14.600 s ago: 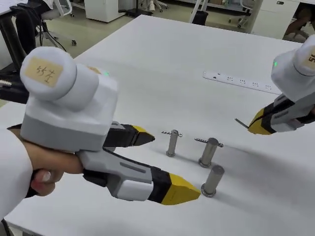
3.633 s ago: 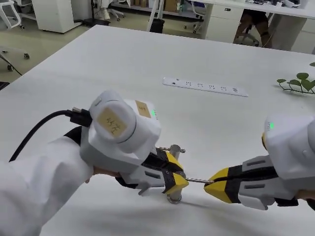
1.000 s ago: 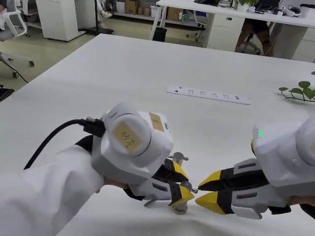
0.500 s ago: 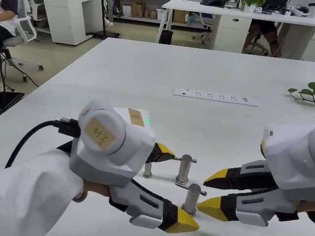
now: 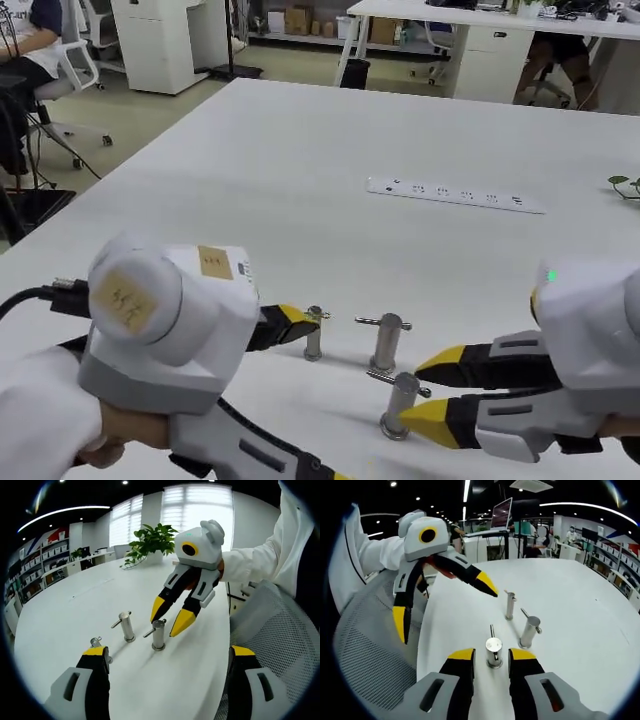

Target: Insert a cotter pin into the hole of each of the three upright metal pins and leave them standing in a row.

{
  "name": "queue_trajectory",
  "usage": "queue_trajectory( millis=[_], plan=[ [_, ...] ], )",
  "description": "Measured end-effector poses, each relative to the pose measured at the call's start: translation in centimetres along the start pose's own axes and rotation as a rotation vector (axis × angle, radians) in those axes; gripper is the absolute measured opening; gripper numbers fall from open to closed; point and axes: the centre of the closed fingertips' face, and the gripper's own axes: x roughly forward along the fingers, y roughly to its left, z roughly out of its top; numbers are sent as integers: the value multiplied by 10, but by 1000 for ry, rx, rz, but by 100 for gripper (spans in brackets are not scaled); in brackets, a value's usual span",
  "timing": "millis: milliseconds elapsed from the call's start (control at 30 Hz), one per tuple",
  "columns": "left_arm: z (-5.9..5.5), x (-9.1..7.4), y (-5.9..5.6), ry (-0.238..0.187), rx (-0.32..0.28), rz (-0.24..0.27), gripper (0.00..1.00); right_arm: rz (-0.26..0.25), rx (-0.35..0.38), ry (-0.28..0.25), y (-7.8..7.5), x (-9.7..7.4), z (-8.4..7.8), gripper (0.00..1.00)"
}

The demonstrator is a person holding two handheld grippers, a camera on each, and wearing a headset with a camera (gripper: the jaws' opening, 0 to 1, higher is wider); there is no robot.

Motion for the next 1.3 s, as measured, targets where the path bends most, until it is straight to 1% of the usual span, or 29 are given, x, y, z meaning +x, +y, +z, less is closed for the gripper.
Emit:
queue_trajectory(
  millis=[33, 100, 167, 200, 267, 333, 467, 500, 633, 700, 833, 933, 1000, 1033, 1067, 1133, 1200, 1267, 1300],
  plan=[
    [-2, 0, -1, 4, -15, -1, 99, 0, -2, 3, 0, 1, 0, 22],
    [-5, -1, -2, 10, 7, -2, 99, 4, -13, 6, 0, 3, 0, 21],
    [-7, -2, -4, 21, 8, -2, 99, 8, -21, 9, 0, 5, -1, 18],
    [-8, -2, -4, 27, 3, -1, 99, 6, -31, 2, -1, 6, 0, 15],
    [-11, -4, -4, 33, 1, 6, 99, 1, -34, -1, -3, 9, 0, 14],
    [-13, -6, -1, 30, -5, 23, 99, 5, -34, -4, -3, 10, 1, 13],
    [-13, -11, -2, 19, -23, 23, 99, 20, -39, -2, -2, 13, 1, 9],
    [-13, -12, -1, 18, -22, 28, 99, 29, -53, -4, 0, 13, 2, 9],
    [-13, -16, 0, 17, -20, 33, 99, 39, -59, 6, 1, 12, 2, 8],
    [-13, -18, 1, 15, -21, 37, 99, 41, -91, 7, 2, 11, 2, 8],
    [-12, -21, 2, 13, -18, 41, 99, 66, -88, 4, 1, 7, 0, 8],
    [-12, -23, 2, 15, -19, 42, 99, 73, -96, 2, -7, 0, -4, 7],
    [-16, -25, 3, 31, -25, 46, 99, 75, -80, -6, -15, -7, -4, 7],
    [-17, -25, 3, 35, -26, 47, 99, 78, -65, -2, -18, -10, -5, 7],
    [-18, -26, 4, 41, -29, 47, 99, 76, -78, 4, -23, -14, -6, 7],
    [-17, -27, 8, 31, -44, 56, 99, 58, -122, 23, -33, -19, -10, 7],
    [-13, -29, 10, 12, -60, 63, 99, 51, -133, 28, -39, -22, -13, 7],
    [-10, -30, 12, 3, -62, 68, 99, 44, -153, 29, -47, -26, -16, 7],
    [-8, -30, 13, -1, -63, 70, 99, 41, -151, 34, -51, -27, -18, 7]
  ],
)
